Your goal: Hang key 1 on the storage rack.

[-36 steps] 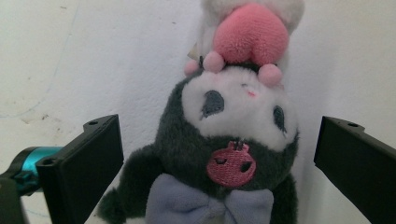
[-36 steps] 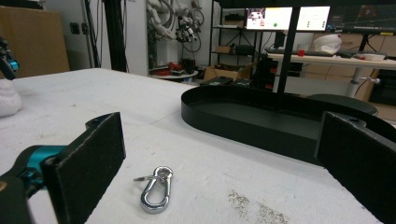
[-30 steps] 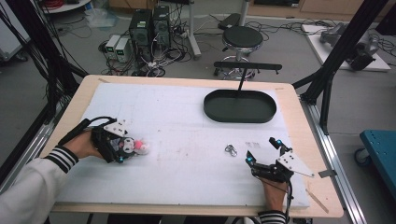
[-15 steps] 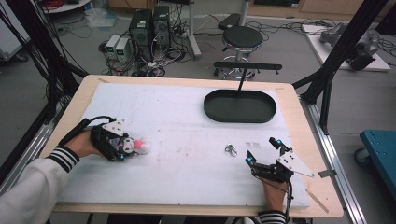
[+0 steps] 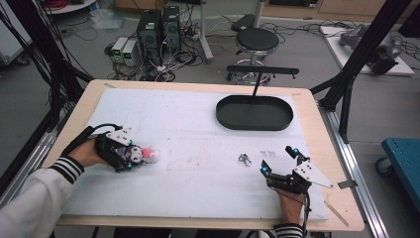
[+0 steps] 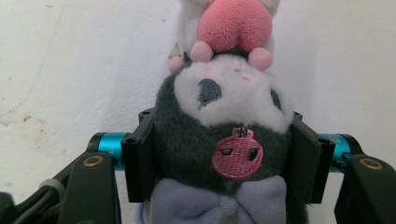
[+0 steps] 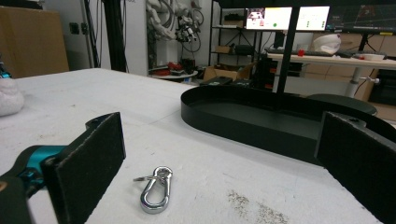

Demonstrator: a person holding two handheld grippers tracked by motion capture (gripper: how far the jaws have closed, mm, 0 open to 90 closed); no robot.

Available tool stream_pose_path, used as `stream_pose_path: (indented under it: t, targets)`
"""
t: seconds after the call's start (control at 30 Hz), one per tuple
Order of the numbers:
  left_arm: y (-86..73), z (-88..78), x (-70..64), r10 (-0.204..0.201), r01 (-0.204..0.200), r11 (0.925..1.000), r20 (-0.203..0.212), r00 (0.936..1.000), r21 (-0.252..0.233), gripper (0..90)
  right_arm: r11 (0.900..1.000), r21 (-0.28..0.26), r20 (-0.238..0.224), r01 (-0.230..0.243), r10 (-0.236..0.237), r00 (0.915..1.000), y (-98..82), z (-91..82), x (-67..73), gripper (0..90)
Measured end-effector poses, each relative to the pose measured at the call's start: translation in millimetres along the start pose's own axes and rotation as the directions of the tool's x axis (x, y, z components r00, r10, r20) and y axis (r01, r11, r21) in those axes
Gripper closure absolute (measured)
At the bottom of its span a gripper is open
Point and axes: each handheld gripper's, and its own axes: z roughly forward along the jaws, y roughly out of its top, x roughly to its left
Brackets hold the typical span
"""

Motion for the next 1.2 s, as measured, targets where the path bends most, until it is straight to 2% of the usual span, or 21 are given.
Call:
stream_pose_path:
  t: [0.07, 0.17, 0.27, 0.33, 0.47, 0.5, 0.63, 0.7, 0.73, 0.8, 0.87, 0.9, 0.93, 0.97, 1.0, 1.07, 1.1, 1.13, 1.17, 1.2]
  targets:
    - [0.3, -2.1, -0.2, -0.004, 0.004, 1.0000, -0.005, 1.0000, -0.007, 36.7, 1.000, 0.002, 0.000, -0.001, 0.001, 1.0000, 0.1, -0.1, 0.2, 1.0]
    - [1.4, -7.6, -1.6, -0.027, 0.027, 0.9986, -0.011, 0.9996, -0.045, 36.7, 1.000, 0.000, 0.001, -0.003, 0.003, 1.0000, 0.2, -0.1, 0.2, 0.9]
    - [2.7, -13.9, -2.3, -0.074, 0.073, 0.9941, -0.014, 0.9971, -0.081, 36.5, 1.000, -0.001, 0.002, -0.006, 0.006, 1.0000, 0.3, -0.1, 0.3, 1.0]
    - [3.8, -19.0, -2.2, -0.076, 0.073, 0.9931, -0.027, 0.9967, -0.092, 36.5, 1.000, 0.000, 0.002, -0.012, 0.012, 0.9999, 0.2, -0.3, 0.1, 1.0]
    - [8.0, -27.3, -4.7, -0.111, 0.106, 0.9828, -0.026, 0.9934, -0.151, 36.6, 1.000, 0.000, 0.001, -0.031, 0.031, 0.9995, 0.7, -0.5, -1.5, 0.9]
    - [10.0, -28.8, -6.1, -0.122, 0.117, 0.9776, -0.020, 0.9923, -0.175, 36.6, 0.999, 0.006, -0.004, -0.038, 0.038, 0.9993, 1.1, -0.4, -1.9, 1.0]
    - [21.8, -36.9, -9.8, -0.108, 0.100, 0.9720, -0.024, 0.9939, -0.212, 36.7, 0.999, 0.002, -0.038, -0.054, 0.054, 0.9978, 8.0, -0.6, -3.2, 1.0]
    - [32.1, -41.1, -11.8, -0.105, 0.099, 0.9646, -0.014, 0.9944, -0.244, 36.6, 0.999, 0.002, -0.063, -0.051, 0.051, 0.9967, 14.4, -0.3, -3.1, 1.0]
    - [32.1, -41.1, -11.8, -0.105, 0.099, 0.9646, -0.014, 0.9944, -0.244, 36.6, 0.999, 0.002, -0.063, -0.051, 0.051, 0.9967, 14.4, -0.3, -3.1, 1.0]
    - [39.2, -42.9, -13.6, -0.090, 0.085, 0.9635, -0.009, 0.9959, -0.254, 36.6, 0.999, 0.007, -0.098, -0.050, 0.051, 0.9939, 22.2, -0.2, -2.4, 1.0]
    - [44.9, -43.5, -14.7, -0.086, 0.082, 0.9570, -0.002, 0.9963, -0.278, 36.6, 0.999, 0.010, -0.123, -0.042, 0.043, 0.9915, 30.6, 0.3, -2.0, 1.0]
    - [47.2, -43.9, -14.9, -0.086, 0.085, 0.9550, 0.006, 0.9962, -0.284, 36.6, 0.999, 0.011, -0.151, -0.036, 0.037, 0.9879, 39.5, 0.8, -0.7, 1.0]
    - [49.4, -43.9, -15.3, -0.089, 0.087, 0.9528, 0.007, 0.9960, -0.291, 36.6, 0.999, 0.011, -0.151, -0.036, 0.037, 0.9879, 39.5, 0.8, -0.7, 1.0]
    - [52.9, -43.7, -16.1, -0.088, 0.088, 0.9484, 0.015, 0.9960, -0.305, 36.6, 1.000, 0.011, -0.177, -0.022, 0.023, 0.9839, 48.5, 1.9, -0.3, 1.0]
    - [52.9, -43.7, -16.1, -0.088, 0.088, 0.9484, 0.015, 0.9960, -0.305, 36.6, 1.000, 0.011, -0.177, -0.022, 0.023, 0.9839, 48.5, 1.9, -0.3, 1.0]
    - [56.3, -43.8, -16.8, -0.086, 0.086, 0.9450, 0.015, 0.9962, -0.316, 36.6, 1.000, 0.014, -0.214, -0.021, 0.023, 0.9765, 57.8, 3.3, 0.3, 1.0]
    - [57.9, -43.9, -17.2, -0.083, 0.084, 0.9436, 0.016, 0.9964, -0.320, 36.6, 1.000, 0.012, -0.245, -0.013, 0.016, 0.9694, 67.0, 5.4, 0.2, 1.0]
    - [59.9, -43.9, -17.7, -0.082, 0.084, 0.9425, 0.019, 0.9964, -0.324, 36.6, 1.000, 0.012, -0.245, -0.013, 0.016, 0.9694, 67.0, 5.4, 0.2, 1.0]
    - [62.0, -44.4, -18.1, -0.075, 0.077, 0.9431, 0.017, 0.9970, -0.323, 36.6, 1.000, 0.019, -0.278, -0.016, 0.020, 0.9602, 75.6, 8.1, 0.4, 1.0]
    - [64.4, -44.8, -18.5, -0.071, 0.073, 0.9422, 0.018, 0.9973, -0.327, 36.6, 1.000, 0.024, -0.297, -0.016, 0.022, 0.9548, 79.7, 9.7, 0.4, 1.0]
